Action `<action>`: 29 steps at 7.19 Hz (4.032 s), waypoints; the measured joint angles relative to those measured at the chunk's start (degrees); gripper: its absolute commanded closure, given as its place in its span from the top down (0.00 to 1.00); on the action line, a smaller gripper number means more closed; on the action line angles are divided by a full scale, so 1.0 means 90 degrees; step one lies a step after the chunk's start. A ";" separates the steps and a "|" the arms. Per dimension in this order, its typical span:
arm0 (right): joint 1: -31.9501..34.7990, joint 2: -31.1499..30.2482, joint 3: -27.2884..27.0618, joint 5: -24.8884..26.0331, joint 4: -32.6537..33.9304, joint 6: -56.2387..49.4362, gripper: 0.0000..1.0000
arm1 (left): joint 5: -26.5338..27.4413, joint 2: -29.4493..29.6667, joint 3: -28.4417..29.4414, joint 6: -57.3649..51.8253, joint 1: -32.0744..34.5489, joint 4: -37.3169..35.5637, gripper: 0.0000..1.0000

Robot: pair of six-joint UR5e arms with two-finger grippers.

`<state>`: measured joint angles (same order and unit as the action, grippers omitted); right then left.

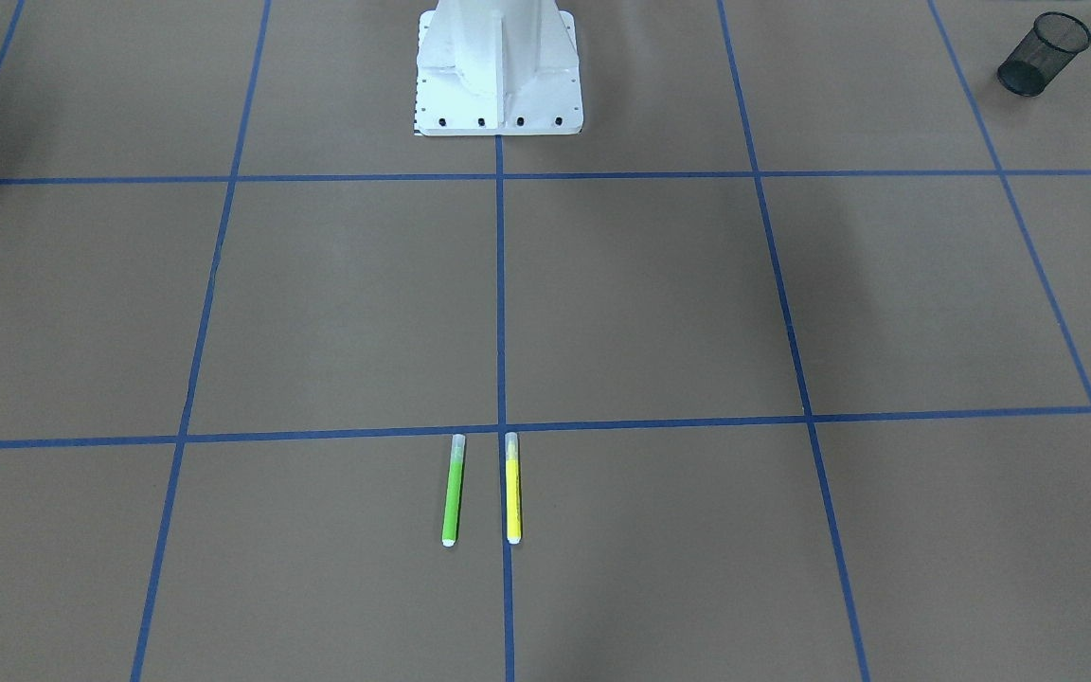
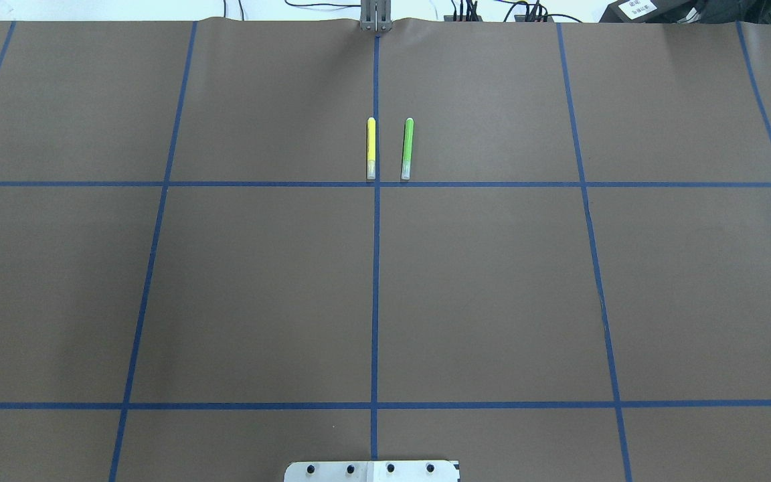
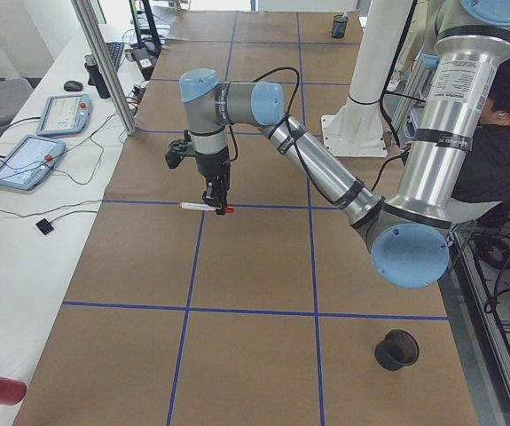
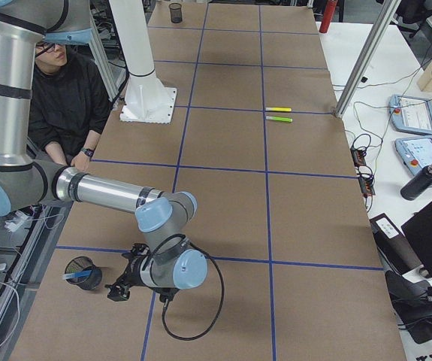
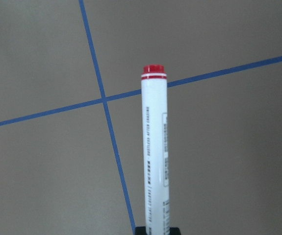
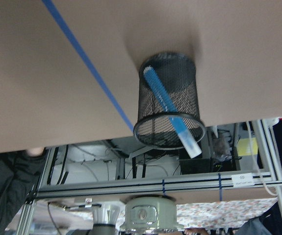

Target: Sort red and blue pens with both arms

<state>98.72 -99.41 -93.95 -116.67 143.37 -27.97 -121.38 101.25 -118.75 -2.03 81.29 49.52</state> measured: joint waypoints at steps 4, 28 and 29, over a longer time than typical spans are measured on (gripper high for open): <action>-0.0065 0.0532 -0.0223 -0.1254 -0.2615 0.1482 1.00 | 0.0011 -0.1688 0.0135 -0.0078 0.0750 0.0005 0.00; -0.0792 0.0521 -0.0545 -0.2386 -0.4888 0.2835 1.00 | -0.0951 -0.4248 0.2593 -0.2859 0.3109 -0.2804 0.50; -0.0792 0.0520 -0.0541 -0.2387 -0.4887 0.2835 1.00 | -0.0991 -0.4248 0.2685 -0.2863 0.3107 -0.2798 0.99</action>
<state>91.59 -94.74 -98.82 -138.16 99.38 -2.46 -130.30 63.02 -94.59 -27.79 109.25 24.34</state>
